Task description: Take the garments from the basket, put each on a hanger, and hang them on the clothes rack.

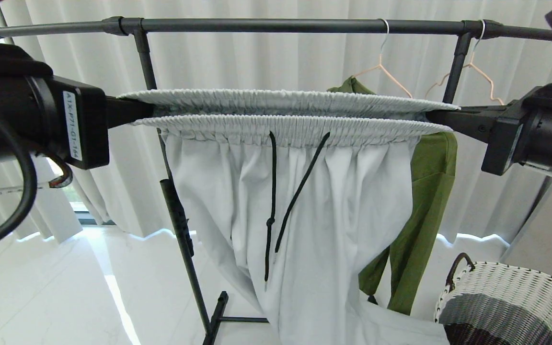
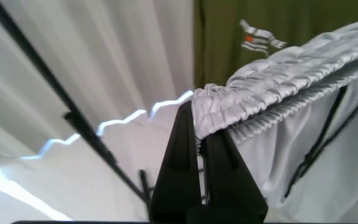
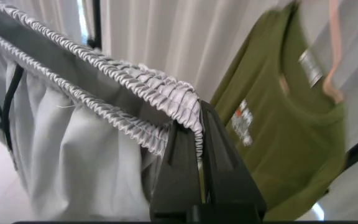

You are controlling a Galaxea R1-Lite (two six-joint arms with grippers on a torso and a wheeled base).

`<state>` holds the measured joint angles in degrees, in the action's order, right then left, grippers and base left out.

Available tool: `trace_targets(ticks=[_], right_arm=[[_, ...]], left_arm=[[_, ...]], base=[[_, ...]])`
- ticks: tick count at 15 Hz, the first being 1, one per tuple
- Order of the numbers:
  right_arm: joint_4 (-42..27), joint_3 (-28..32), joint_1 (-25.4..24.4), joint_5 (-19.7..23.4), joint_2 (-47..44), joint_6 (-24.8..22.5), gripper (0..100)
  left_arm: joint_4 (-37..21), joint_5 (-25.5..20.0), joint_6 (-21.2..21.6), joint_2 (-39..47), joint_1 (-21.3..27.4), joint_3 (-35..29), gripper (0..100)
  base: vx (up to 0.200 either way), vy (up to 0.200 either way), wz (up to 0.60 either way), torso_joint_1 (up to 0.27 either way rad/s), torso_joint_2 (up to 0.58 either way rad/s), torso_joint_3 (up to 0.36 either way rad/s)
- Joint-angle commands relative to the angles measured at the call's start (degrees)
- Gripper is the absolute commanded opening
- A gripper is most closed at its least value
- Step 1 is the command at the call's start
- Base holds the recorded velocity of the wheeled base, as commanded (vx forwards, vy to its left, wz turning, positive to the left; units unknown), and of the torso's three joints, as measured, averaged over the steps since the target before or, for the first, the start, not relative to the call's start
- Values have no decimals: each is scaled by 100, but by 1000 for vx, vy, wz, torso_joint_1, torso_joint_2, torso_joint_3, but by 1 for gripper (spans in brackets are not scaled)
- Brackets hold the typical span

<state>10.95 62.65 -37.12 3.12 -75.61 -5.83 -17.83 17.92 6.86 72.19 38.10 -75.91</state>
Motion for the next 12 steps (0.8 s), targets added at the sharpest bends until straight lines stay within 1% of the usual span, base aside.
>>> trace_targets(ticks=[1,4,5,6,7,9,10,11,12], right_arm=[[101,2,12,66,20,3,0],[39,28,21,57,28,-59,0],[-119,169,21,57,28,-103,0],[-479,485,21,57,20,-112,0],[-963,925,21,66,-16,-112,0],[-1938,1830,21,75,-95,-112,0],[-2510,2384,21,101,-174,-112,0],[-3055,2911,12,233,-253,-112,0],[-3564,3438,12,479,-332,-112,0]], left_arm=[[-1,54,105,-39,22,-91,0],[-1,71,140,-30,348,-126,0],[-18,71,157,-30,488,-170,0],[-124,71,157,-3,515,-284,0],[-370,71,157,67,506,-521,0],[-836,71,149,295,488,-1207,0],[-941,62,122,436,506,-1558,0],[-932,1,105,515,550,-1752,0],[-932,-69,87,533,620,-1796,0]], base=[[0,0,0,0,0,0],[0,0,0,0,0,0],[0,0,0,0,0,0],[0,0,0,0,0,0],[0,0,0,0,0,0],[0,0,0,0,0,0],[0,0,0,0,0,0],[0,0,0,0,0,0],[0,0,0,0,0,0]])
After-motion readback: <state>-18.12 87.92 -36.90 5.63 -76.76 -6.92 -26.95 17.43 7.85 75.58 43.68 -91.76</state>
